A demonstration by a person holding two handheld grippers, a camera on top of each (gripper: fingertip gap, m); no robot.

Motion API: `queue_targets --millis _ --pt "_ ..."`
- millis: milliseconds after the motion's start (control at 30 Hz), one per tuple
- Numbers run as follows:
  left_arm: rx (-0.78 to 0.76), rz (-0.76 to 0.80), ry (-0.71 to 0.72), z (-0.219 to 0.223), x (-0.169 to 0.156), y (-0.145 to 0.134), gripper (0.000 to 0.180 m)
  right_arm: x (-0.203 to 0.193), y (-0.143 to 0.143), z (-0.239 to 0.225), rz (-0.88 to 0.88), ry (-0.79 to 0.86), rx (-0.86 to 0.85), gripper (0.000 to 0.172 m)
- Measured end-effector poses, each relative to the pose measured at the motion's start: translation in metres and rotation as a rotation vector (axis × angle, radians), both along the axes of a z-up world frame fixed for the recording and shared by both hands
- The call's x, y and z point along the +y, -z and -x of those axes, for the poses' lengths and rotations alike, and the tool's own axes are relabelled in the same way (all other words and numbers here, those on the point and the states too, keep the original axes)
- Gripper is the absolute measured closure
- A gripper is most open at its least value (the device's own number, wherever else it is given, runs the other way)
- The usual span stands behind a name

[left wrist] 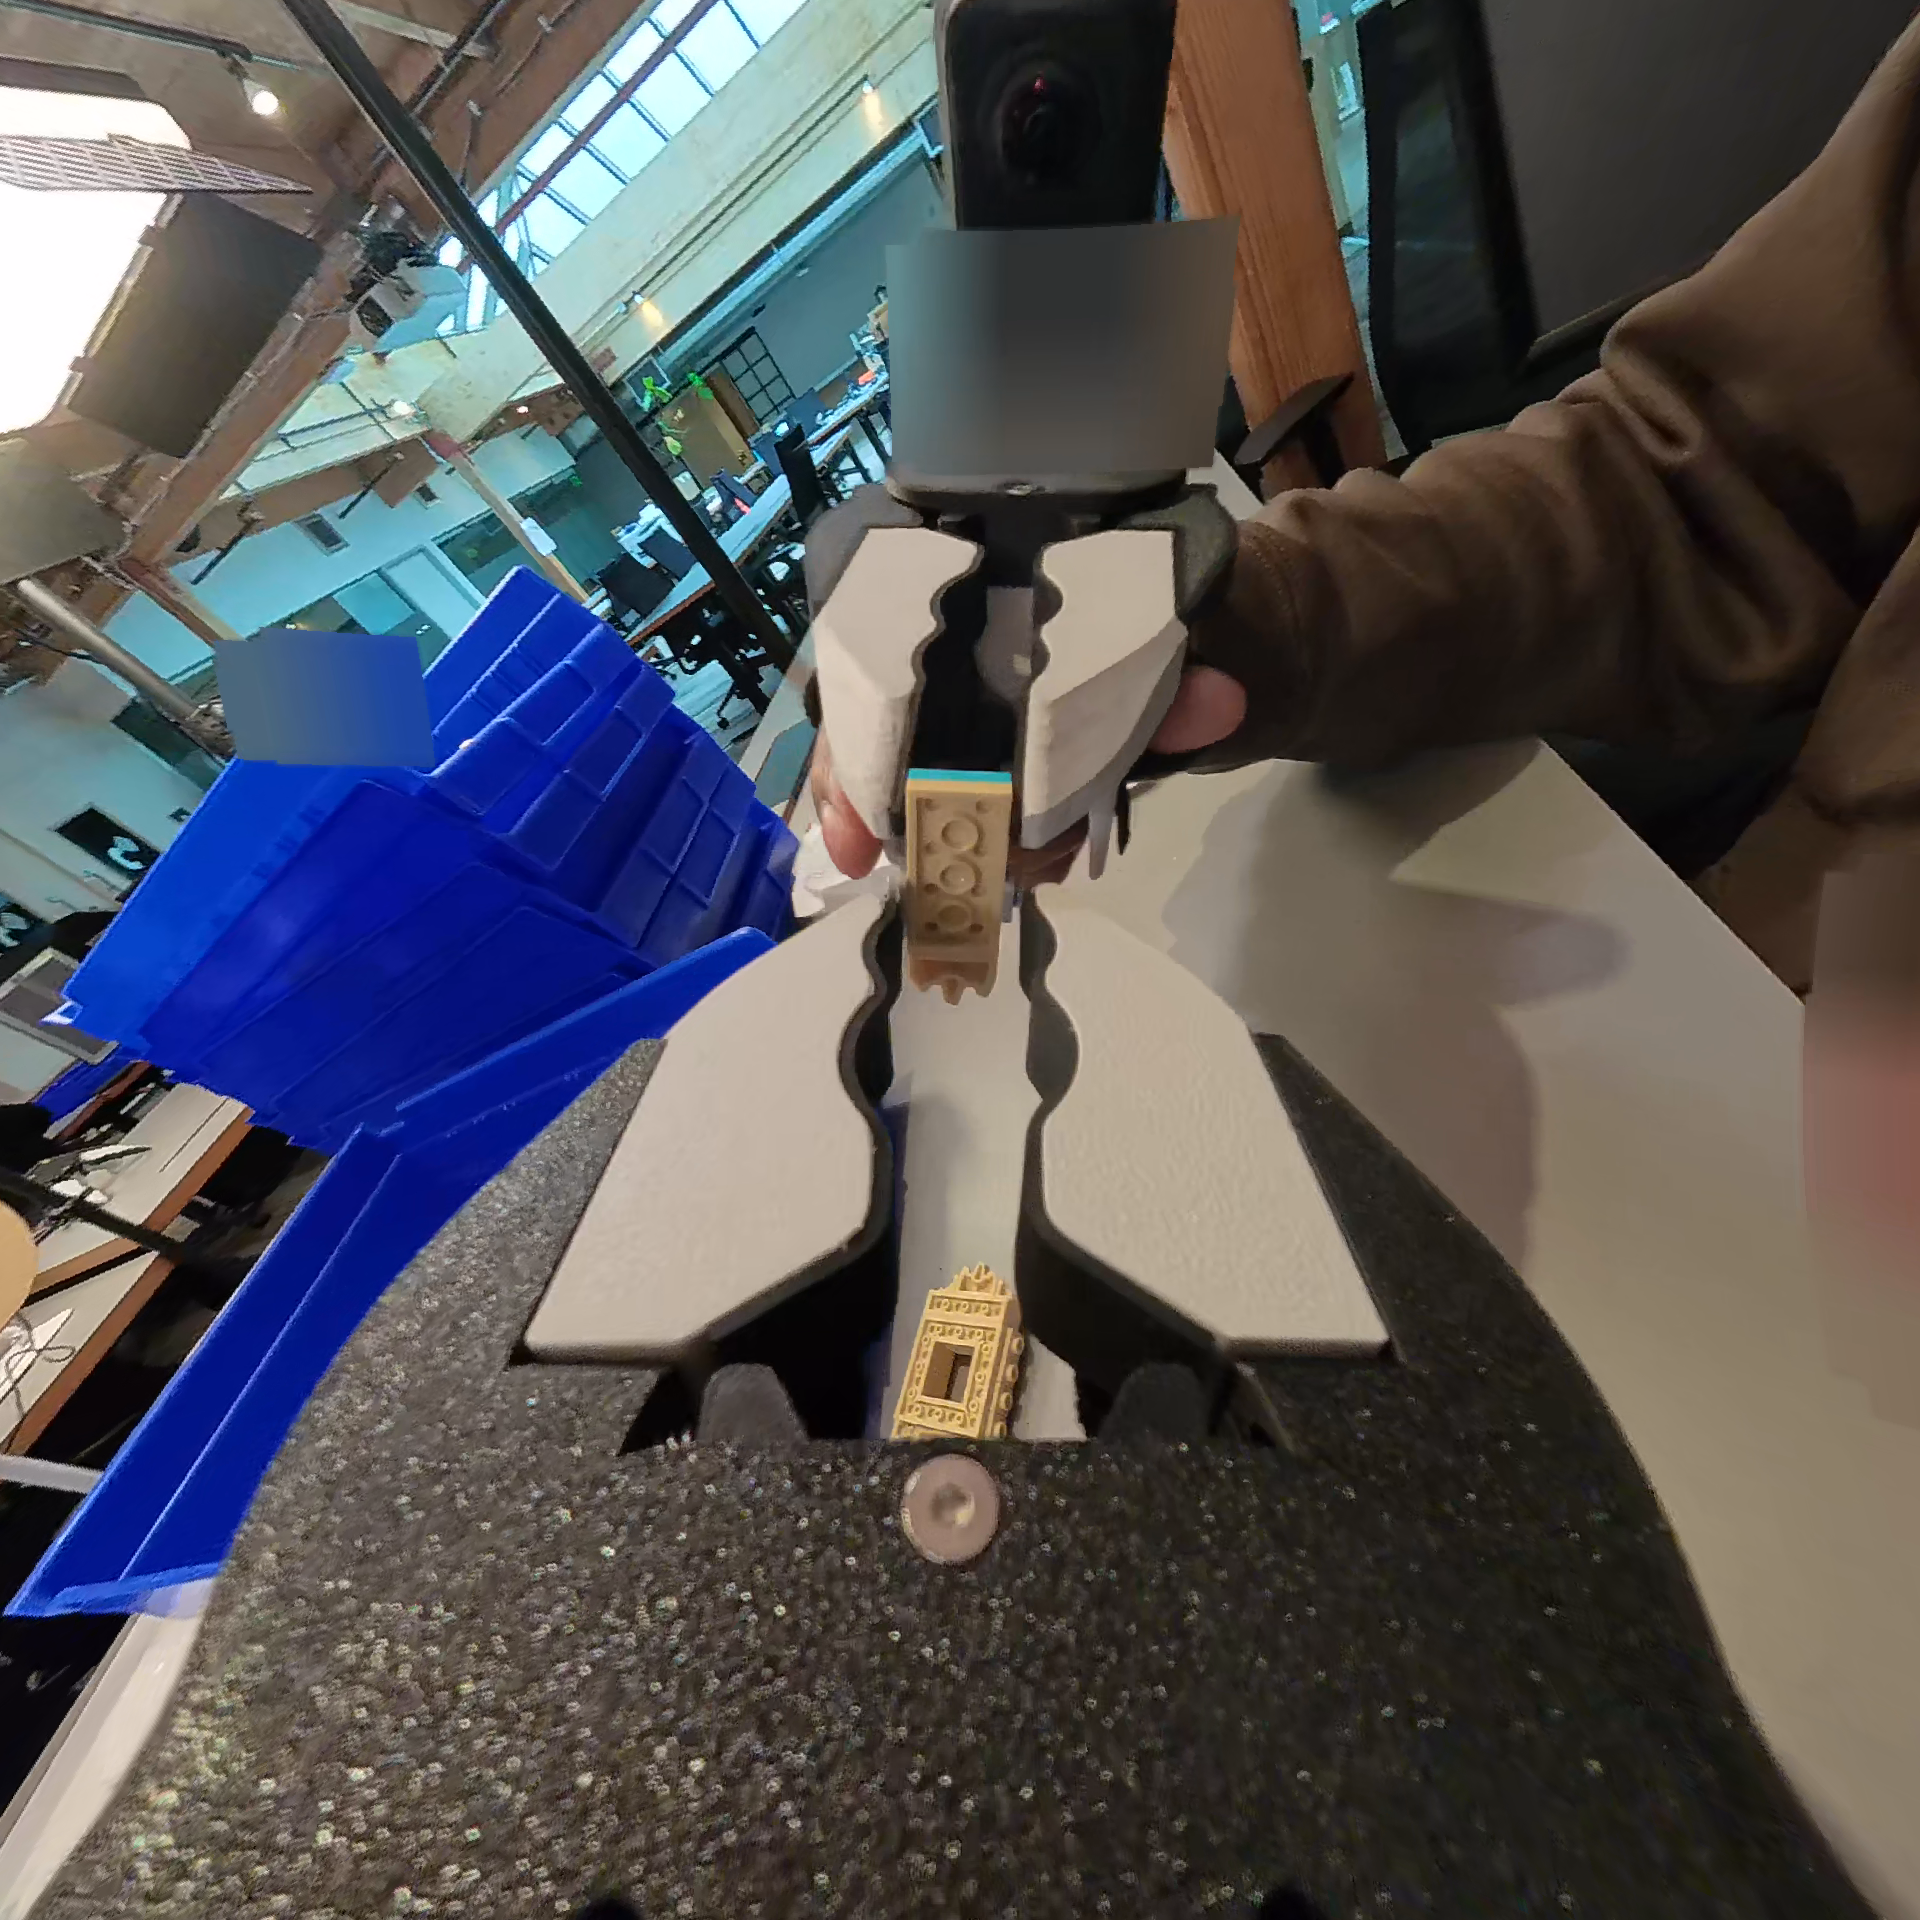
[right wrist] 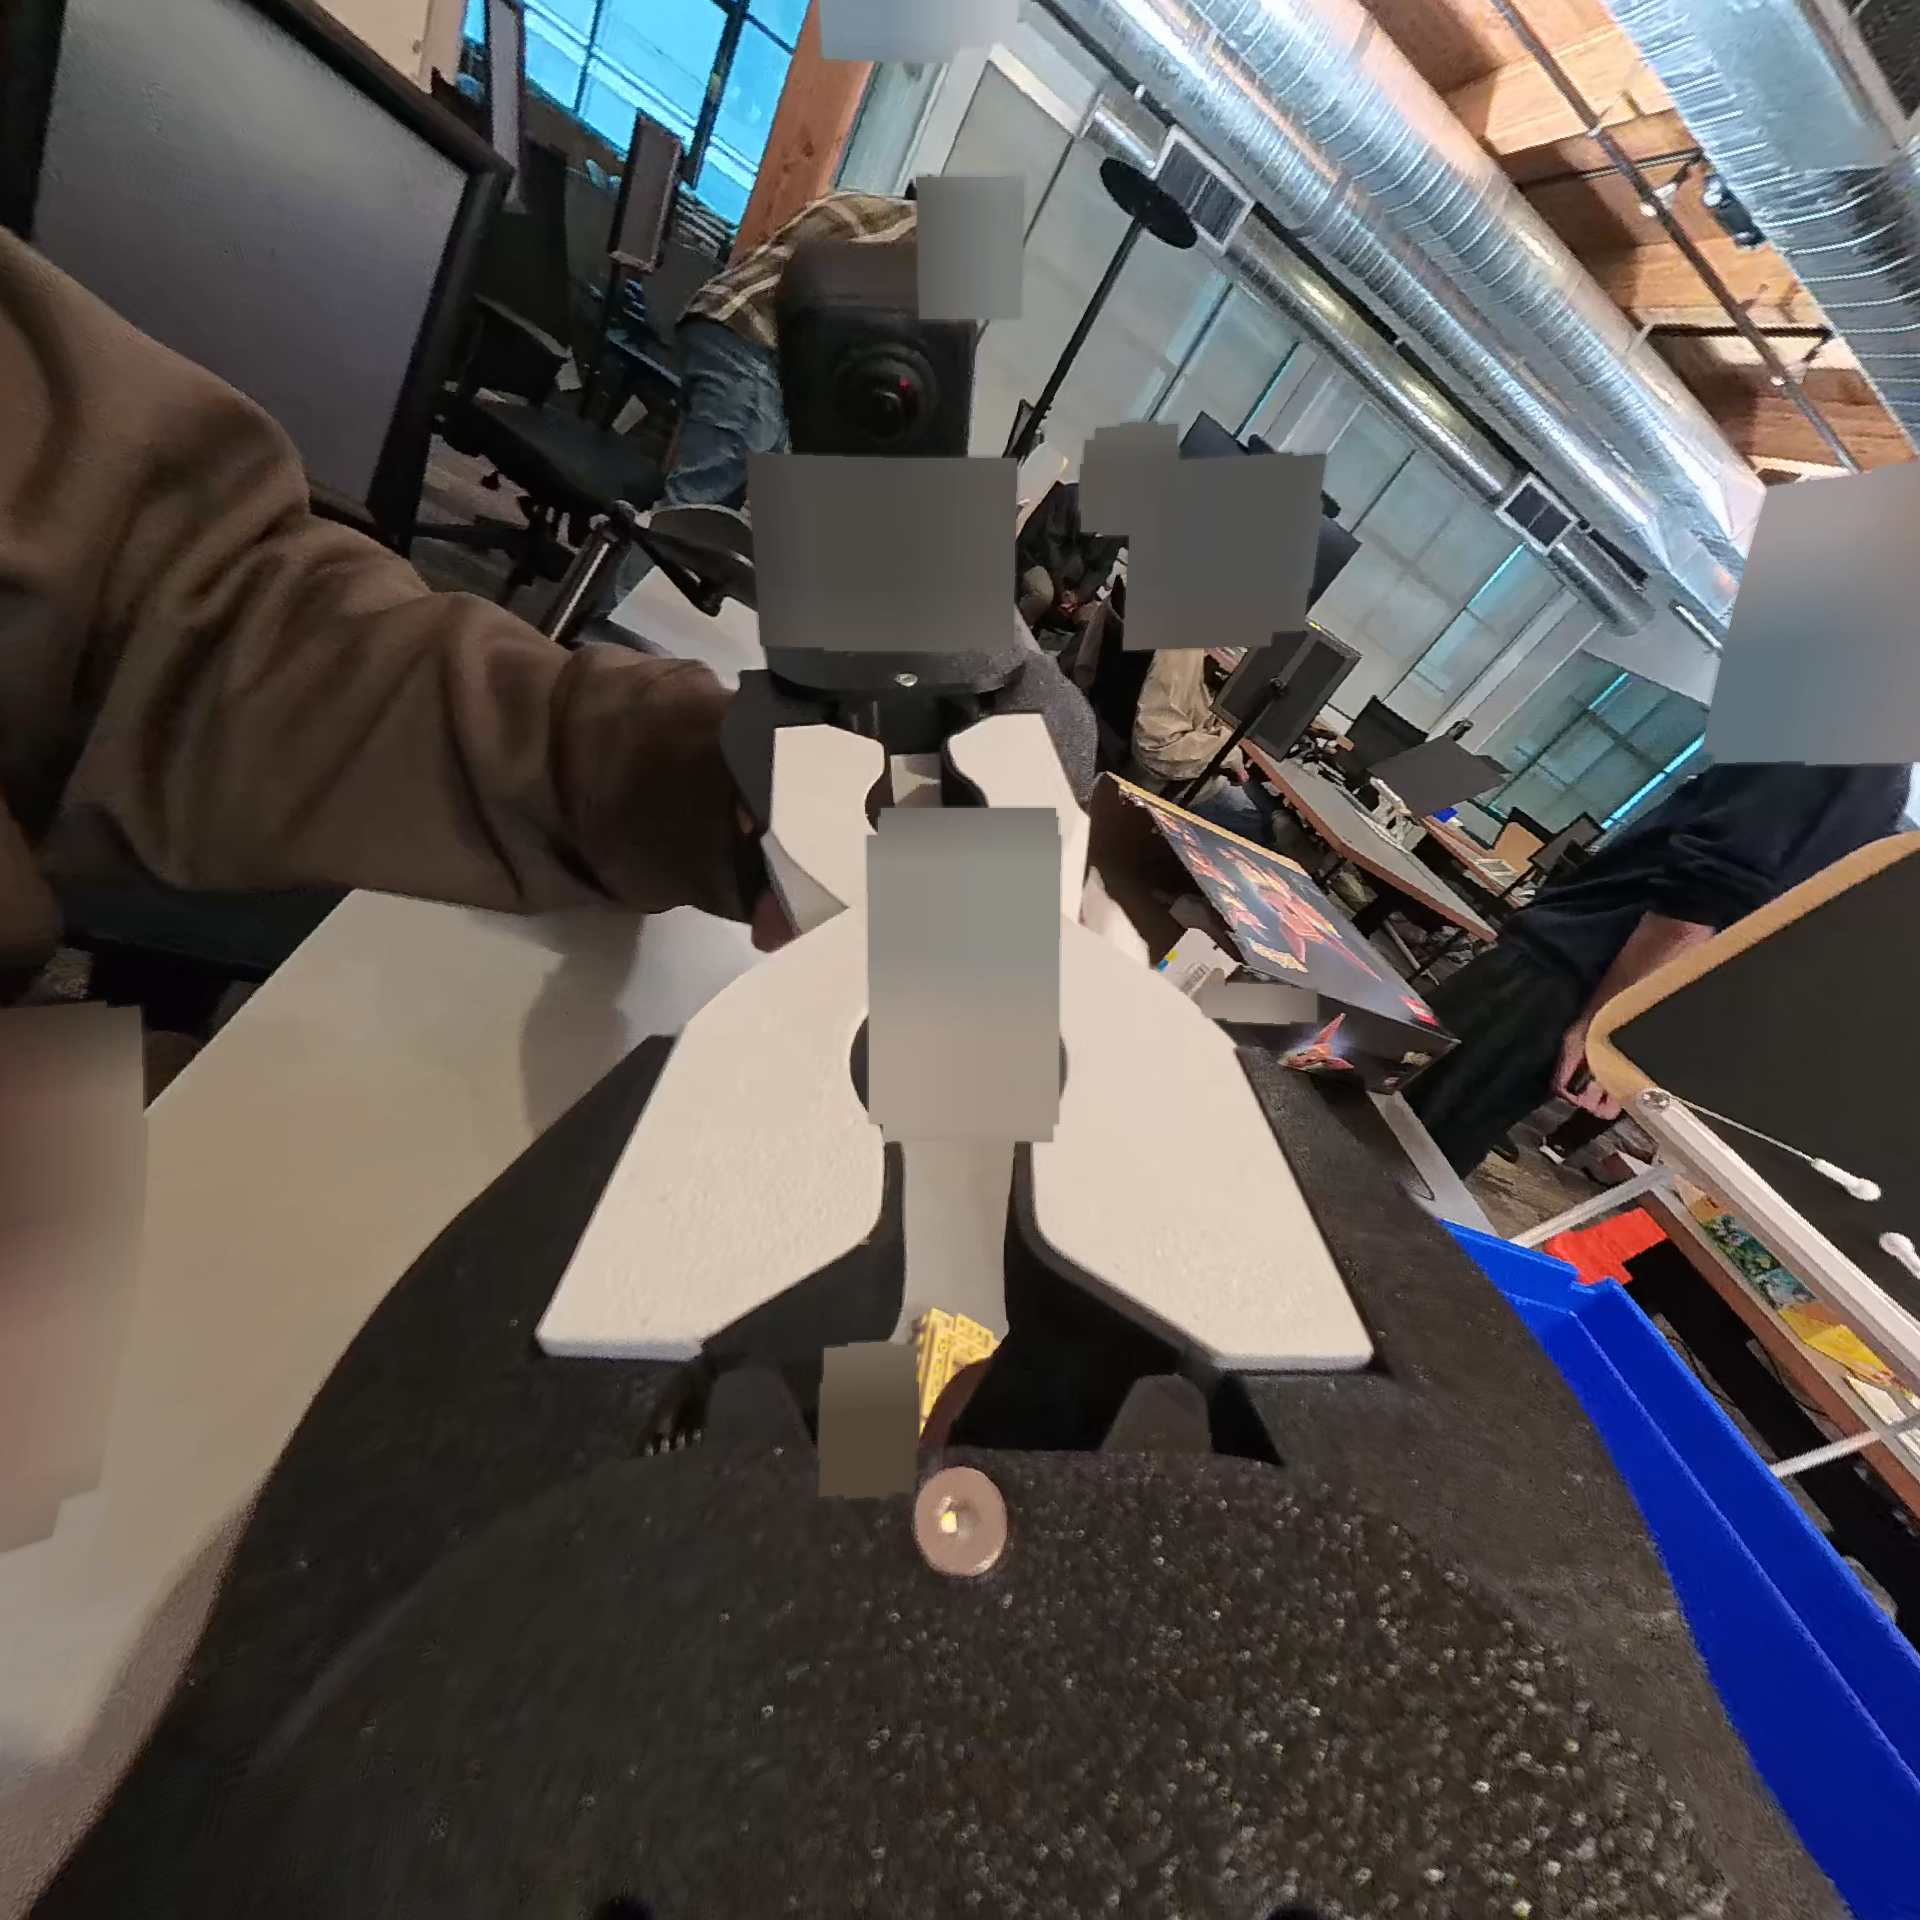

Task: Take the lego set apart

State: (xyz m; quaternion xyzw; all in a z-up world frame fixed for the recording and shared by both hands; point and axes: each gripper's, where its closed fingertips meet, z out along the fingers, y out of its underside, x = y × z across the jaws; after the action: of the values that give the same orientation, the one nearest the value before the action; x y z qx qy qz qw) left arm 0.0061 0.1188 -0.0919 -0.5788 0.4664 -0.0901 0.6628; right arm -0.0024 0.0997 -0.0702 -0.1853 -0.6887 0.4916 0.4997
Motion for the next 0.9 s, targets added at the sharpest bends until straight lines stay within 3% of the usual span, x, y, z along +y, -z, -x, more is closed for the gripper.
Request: queue_targets --millis 267,633,800,900 --pt "0.056 0.095 0.117 -0.006 -0.014 0.015 0.160 -0.008 0.017 -0.011 -0.134 -0.072 -0.076 0.156" --pt "-0.054 0.200 0.232 -0.014 -0.022 0.015 0.162 -0.010 0.020 -0.020 -0.136 -0.135 -0.098 0.156" --pt "-0.061 0.079 0.042 0.001 0.002 0.006 0.161 0.014 0.012 -0.006 -0.010 -0.008 -0.095 0.156" --pt "0.035 -0.036 -0.118 0.011 0.017 0.004 0.151 0.032 0.007 0.005 0.081 0.106 -0.104 0.156"
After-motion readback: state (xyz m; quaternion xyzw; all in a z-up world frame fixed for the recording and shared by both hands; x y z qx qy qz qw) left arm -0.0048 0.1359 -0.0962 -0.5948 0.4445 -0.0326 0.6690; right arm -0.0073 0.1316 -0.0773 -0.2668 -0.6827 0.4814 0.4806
